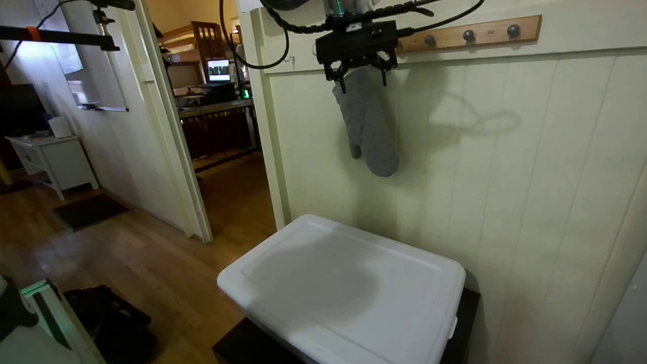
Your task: Remove the oven mitten from the hook
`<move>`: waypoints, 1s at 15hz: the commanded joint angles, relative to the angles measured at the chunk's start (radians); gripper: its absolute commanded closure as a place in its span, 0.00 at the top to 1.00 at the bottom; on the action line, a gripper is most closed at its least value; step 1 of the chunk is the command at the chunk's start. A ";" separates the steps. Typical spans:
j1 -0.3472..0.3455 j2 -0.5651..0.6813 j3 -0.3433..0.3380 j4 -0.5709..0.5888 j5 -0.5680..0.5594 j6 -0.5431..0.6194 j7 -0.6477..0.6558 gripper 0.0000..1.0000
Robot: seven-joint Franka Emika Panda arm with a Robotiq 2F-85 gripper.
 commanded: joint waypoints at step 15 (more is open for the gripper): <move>-0.061 0.194 0.103 0.149 0.404 0.033 -0.423 1.00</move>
